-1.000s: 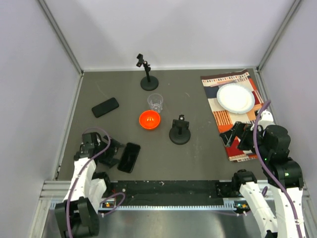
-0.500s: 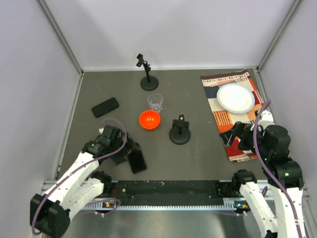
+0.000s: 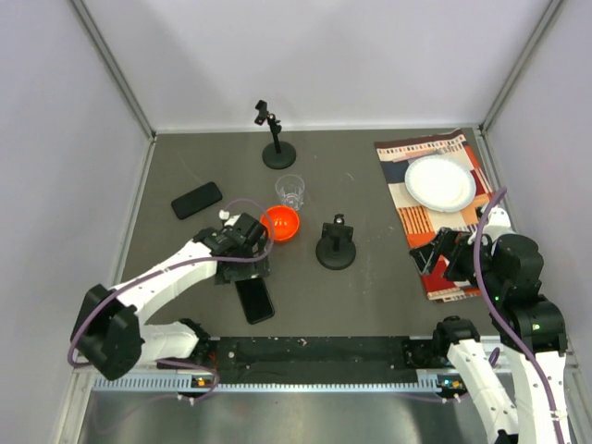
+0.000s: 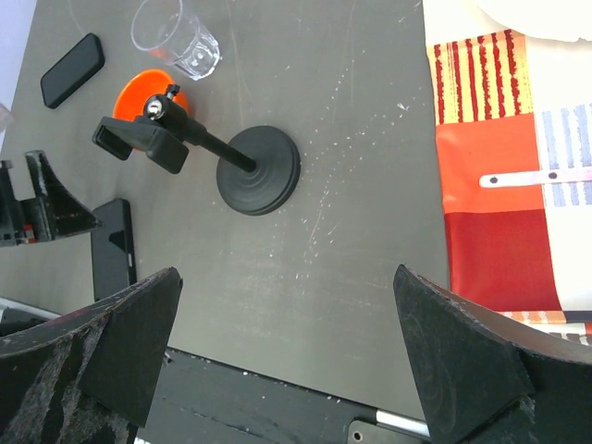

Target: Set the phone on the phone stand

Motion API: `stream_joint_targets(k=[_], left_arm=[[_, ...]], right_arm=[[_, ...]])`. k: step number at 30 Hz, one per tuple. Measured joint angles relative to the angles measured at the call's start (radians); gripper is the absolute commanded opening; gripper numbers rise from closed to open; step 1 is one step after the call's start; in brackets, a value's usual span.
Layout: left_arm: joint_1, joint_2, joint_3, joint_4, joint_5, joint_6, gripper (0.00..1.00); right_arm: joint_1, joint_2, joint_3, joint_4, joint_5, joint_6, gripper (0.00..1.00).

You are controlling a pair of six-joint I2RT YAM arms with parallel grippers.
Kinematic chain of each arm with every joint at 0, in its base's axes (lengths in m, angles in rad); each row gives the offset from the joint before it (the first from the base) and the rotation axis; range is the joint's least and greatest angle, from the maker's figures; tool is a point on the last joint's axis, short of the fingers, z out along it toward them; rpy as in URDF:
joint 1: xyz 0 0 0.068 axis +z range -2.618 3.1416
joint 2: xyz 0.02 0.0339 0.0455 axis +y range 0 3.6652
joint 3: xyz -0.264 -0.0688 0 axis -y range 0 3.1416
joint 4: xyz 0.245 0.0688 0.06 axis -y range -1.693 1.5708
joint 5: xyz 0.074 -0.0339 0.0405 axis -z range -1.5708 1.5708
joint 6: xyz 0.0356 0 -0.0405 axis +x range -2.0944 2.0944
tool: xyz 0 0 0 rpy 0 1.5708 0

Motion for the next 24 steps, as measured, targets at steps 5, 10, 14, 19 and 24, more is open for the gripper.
stream_joint_targets(k=[5,10,14,19,24], left_arm=[[-0.002,0.101,0.002,0.015,0.033,0.071,0.99],[-0.005,0.138,-0.022,0.042,0.06,0.088,0.99],[-0.005,0.142,-0.028,0.044,0.06,0.034,0.99],[-0.006,0.182,-0.053,0.073,0.084,-0.046,0.99],[-0.006,0.155,-0.111,0.101,0.085,-0.157,0.98]], right_arm=[[0.0,0.0,0.0,0.0,-0.006,-0.002,0.99],[0.0,0.0,0.0,0.0,-0.011,-0.008,0.99],[0.0,0.0,0.0,0.0,-0.014,-0.008,0.99],[0.0,0.0,0.0,0.0,-0.019,-0.008,0.99],[0.0,0.0,0.0,0.0,-0.02,-0.008,0.99]])
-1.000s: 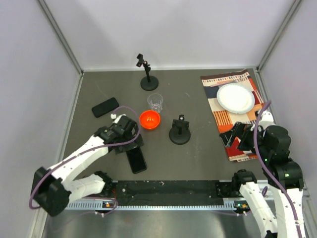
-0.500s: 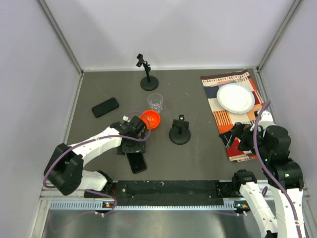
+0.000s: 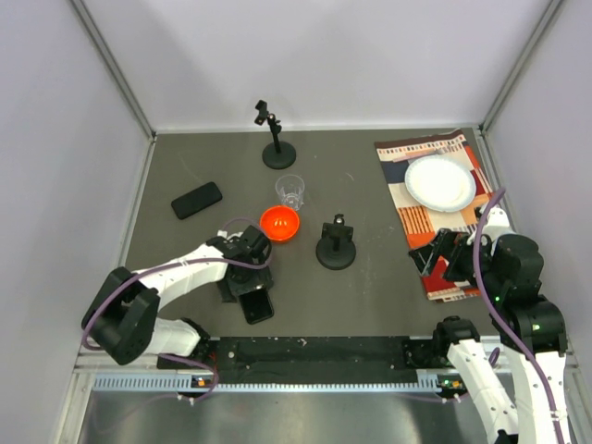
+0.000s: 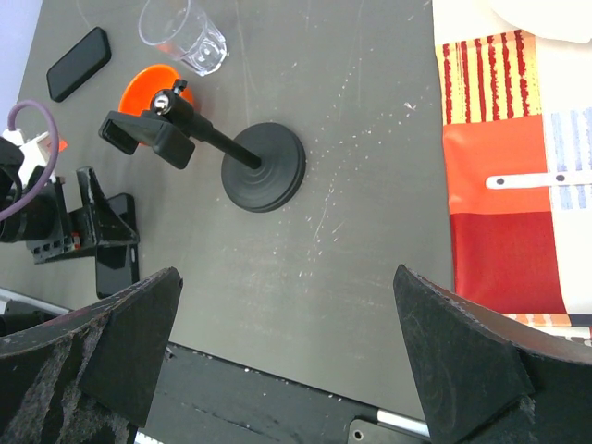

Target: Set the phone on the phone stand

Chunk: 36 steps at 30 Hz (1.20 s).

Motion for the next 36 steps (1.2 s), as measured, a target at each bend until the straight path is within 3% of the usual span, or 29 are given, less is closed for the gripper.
stream_joint_targets(k=[7,21,27,29,31,36], left_arm=[[0.0,-0.032,-0.026,0.013,-0.002,-0.094,0.85],[-0.004,0.006,-0.002,-0.008,-0.016,-0.115,0.78],[-0.004,0.002,-0.006,-0.002,-0.016,-0.111,0.43],[-0.004,0.001,-0.006,-0.001,-0.016,-0.108,0.15],[-0.004,-0.006,-0.01,0.002,-0.016,-0.105,0.0],[-0.004,-0.024,-0.019,0.01,-0.02,-0.089,0.0]], right_arm=[[0.0,-0.003,0.0,0.0,0.0,0.0,0.99],[0.0,-0.003,0.0,0.0,-0.003,0.0,0.99],[0.0,-0.003,0.0,0.0,-0.008,0.0,0.99],[0.0,-0.003,0.0,0.0,-0.011,0.0,0.99],[0.0,-0.003,0.0,0.0,-0.013,0.0,0.99],[0.0,-0.003,0.0,0.0,-0.034,-0.01,0.99]])
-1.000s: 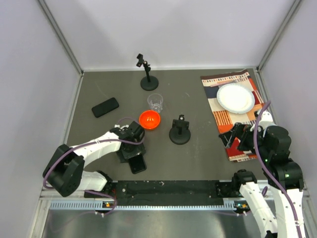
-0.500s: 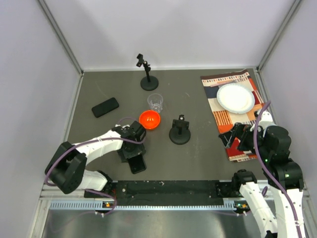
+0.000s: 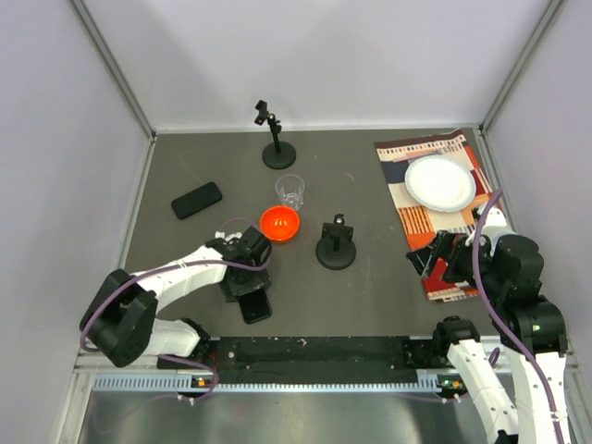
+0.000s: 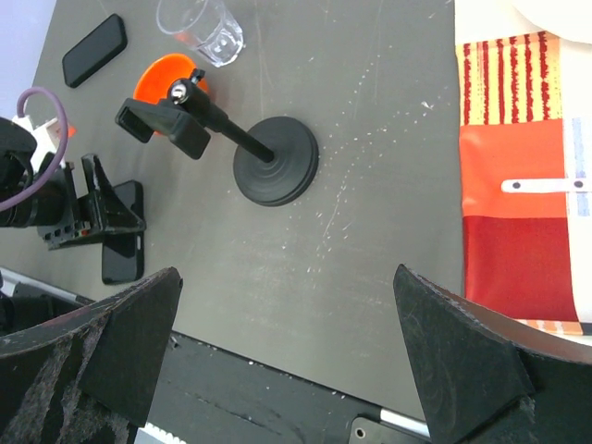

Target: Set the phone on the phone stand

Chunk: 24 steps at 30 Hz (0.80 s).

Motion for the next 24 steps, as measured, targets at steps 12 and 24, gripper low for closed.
stream_joint_targets(k=[12,24], left_arm=[[0.001,-0.243,-0.013,0.003,-0.1,0.093,0.0],[0.001,-0.409,-0.032,0.06,-0.054,0.193,0.0]], right_arm=[[0.0,0.068,0.0,0.033,-0.169,-0.01,0.88],[0.074,0.086,-0.046,0.23,-0.326,0.098,0.84]])
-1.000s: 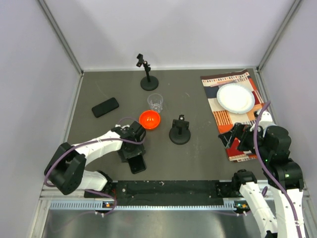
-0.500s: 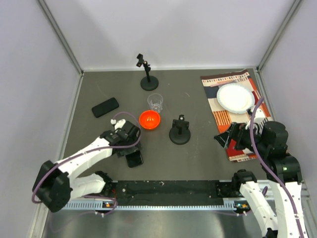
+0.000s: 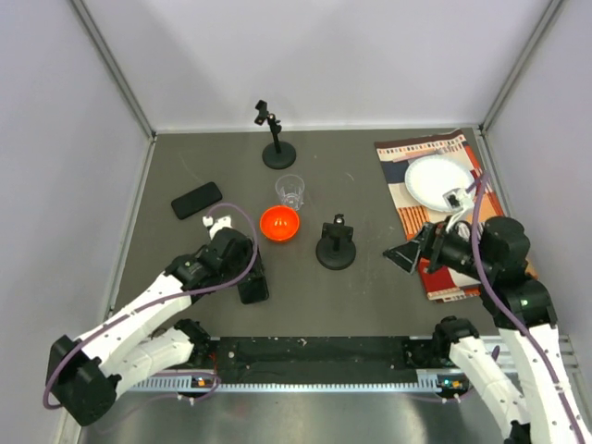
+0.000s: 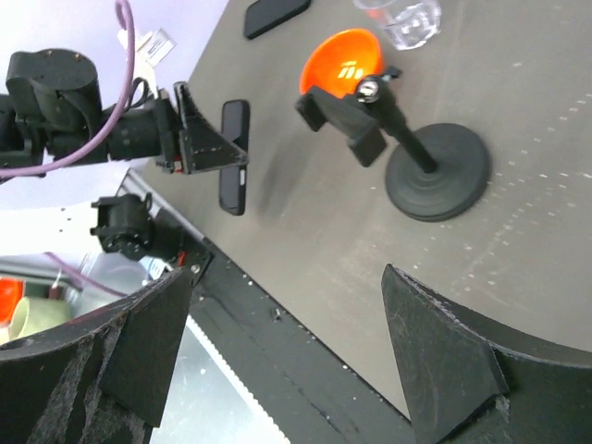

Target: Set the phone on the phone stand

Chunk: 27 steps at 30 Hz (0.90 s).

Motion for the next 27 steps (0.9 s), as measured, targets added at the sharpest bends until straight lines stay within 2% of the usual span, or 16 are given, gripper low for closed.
stream_joint_targets(k=[4,8,10,15,17,21,27], left_arm=[[0.0,-0.052,-0.001,0.018,0.031,0.037,0.0],[0.0,-0.08,0.006,0.042,0.087,0.091,0.0],[0.0,-0.087,0.029,0.044,0.12,0.123,0.0],[0.0,-0.137,0.084,0.085,0.187,0.203,0.0],[0.0,-0.172,0.086,0.119,0.215,0.237,0.0],[0.0,-0.231,0.086,0.165,0.256,0.297,0.0],[0.0,-0.283,0.083,0.207,0.296,0.353,0.0]], right_arm=[[0.196,0.086,0.003,0.058,0.079,0.025,0.84],[0.492,0.269,0.069,0.069,0.254,0.03,0.84],[0.58,0.37,0.129,0.072,0.33,0.037,0.8],[0.635,0.527,0.25,0.116,0.426,0.064,0.72],[0.641,0.579,0.315,0.124,0.451,0.075,0.72],[0.701,0.714,0.472,0.145,0.523,0.089,0.58],[0.782,0.891,0.62,0.148,0.607,0.123,0.58]])
